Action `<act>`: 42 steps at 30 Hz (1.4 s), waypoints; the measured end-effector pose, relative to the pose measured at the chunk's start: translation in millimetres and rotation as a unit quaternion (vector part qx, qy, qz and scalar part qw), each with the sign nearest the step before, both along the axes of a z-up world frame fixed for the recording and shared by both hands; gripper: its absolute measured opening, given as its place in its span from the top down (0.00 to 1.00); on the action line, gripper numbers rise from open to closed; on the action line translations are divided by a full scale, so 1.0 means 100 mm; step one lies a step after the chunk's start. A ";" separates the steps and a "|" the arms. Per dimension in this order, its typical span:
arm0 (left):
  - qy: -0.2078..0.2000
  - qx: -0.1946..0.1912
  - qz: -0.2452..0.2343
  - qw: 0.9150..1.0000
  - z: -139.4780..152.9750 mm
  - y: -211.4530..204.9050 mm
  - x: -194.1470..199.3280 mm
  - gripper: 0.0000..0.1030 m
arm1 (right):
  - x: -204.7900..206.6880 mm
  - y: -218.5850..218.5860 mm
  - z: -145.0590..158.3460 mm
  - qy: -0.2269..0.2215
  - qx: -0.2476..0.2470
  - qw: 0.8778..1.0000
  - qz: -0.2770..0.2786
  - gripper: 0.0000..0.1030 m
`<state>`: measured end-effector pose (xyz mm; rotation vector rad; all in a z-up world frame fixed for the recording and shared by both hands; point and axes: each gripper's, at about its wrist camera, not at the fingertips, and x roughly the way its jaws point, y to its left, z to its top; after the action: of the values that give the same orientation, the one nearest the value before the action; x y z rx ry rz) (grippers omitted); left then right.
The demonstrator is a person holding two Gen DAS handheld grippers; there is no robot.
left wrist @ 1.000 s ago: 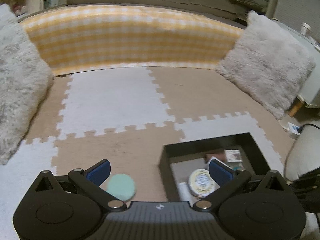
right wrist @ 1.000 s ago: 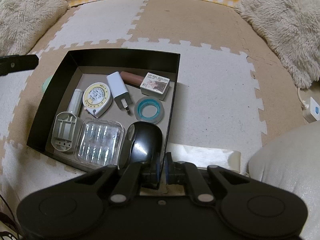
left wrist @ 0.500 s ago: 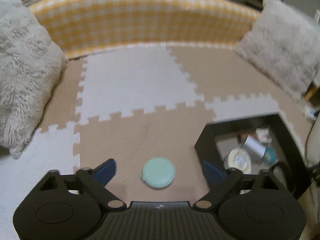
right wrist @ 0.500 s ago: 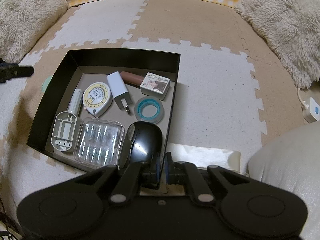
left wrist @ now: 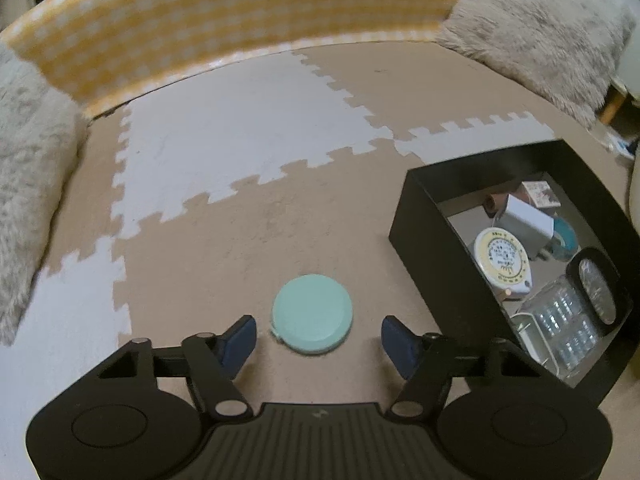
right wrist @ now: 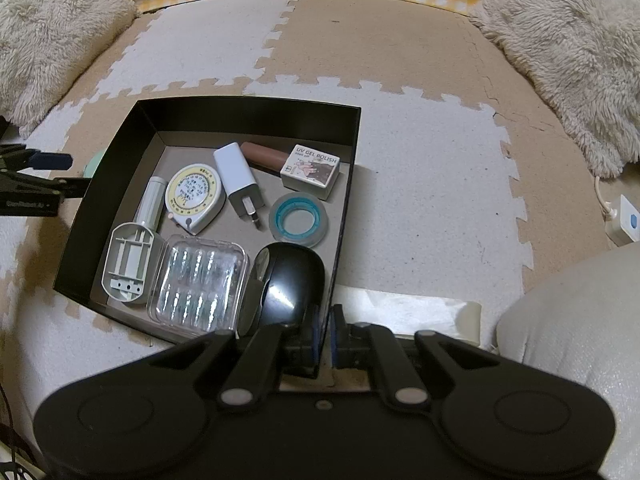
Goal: Organize rigid objects
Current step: 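Move the left tool back over the mint-green round compact, then close the left tool on the mint-green compact, then carry the green compact into the black box and open the left tool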
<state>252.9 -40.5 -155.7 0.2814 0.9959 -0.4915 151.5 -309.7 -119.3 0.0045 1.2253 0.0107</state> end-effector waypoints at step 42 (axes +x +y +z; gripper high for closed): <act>-0.026 -0.087 0.089 0.992 0.22 0.06 0.17 0.51 | 0.01 0.00 -0.02 0.005 -0.002 1.000 0.001 0.94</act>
<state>269.8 -34.4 -133.7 0.0494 0.9111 -0.4037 152.5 -309.4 -121.4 0.0008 1.2347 0.0101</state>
